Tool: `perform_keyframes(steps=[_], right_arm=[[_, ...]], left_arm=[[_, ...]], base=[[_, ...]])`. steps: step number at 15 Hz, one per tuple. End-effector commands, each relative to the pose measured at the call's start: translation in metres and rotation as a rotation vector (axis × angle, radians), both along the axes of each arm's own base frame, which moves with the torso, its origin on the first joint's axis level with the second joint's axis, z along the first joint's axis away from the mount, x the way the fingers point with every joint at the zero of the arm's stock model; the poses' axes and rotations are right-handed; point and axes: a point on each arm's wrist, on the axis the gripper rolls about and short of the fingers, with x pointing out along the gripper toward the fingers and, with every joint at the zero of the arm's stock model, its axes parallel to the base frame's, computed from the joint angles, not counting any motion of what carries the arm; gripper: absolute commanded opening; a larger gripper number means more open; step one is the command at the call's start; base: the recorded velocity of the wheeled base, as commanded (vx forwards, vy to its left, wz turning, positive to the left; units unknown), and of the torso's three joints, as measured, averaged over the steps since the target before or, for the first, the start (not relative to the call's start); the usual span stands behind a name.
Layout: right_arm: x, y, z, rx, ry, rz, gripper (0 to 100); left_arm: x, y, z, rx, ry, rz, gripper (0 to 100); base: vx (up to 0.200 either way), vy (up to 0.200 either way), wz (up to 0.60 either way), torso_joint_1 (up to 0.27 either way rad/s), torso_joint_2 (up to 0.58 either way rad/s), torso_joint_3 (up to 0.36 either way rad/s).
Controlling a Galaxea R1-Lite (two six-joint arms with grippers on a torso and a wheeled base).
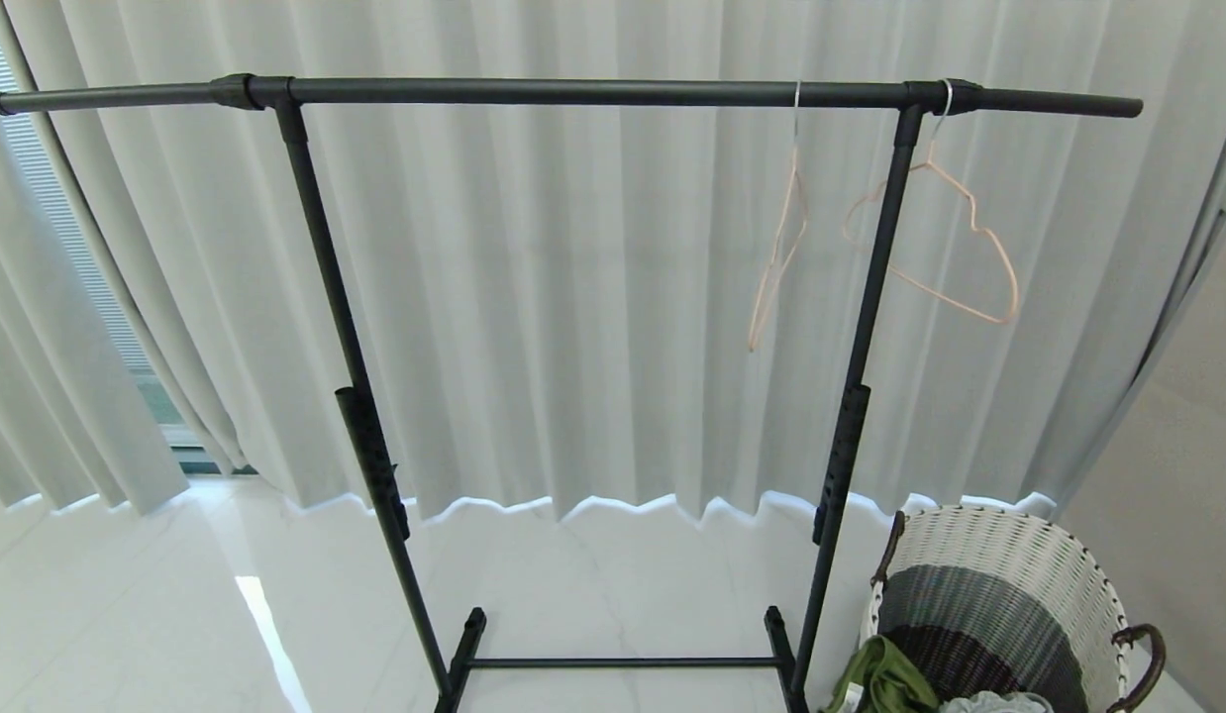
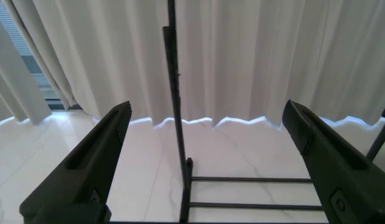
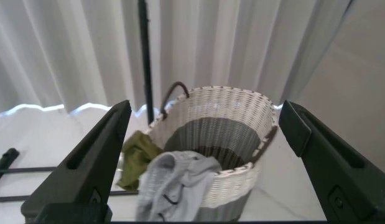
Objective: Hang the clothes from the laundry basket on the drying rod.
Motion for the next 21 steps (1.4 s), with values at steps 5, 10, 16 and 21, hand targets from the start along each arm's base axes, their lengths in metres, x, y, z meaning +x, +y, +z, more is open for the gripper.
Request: perform_keyframes(steps=[5,10,16,21], right_arm=[[0.0,0.0,-0.0002,-0.004,0.002,0.001,100],[0.0,0.0,-0.0002,-0.002,0.002,0.001,100],[0.0,0.0,-0.0002,-0.002,0.002,0.001,100],[0.0,0.0,0.0,-0.014,0.0,0.001,100]], left_arm=[[0.0,0.0,0.0003,-0.009,-0.003,0.0,100],[0.0001,0.0,0.0001,-0.003,0.001,0.0,100],[0.0001,0.0,0.0001,0.001,0.001,0.0,100],[0.0001,0.0,0.0,0.0,0.002,0.0,100]], base=[[0.0,0.0,0.0,0.0,0.0,0.0],[0.0,0.0,0.0,-0.05,0.25,0.189],[0.0,0.0,0.0,-0.012,0.1,0.086],[0.12,0.0,0.0,0.0,0.0,0.003]])
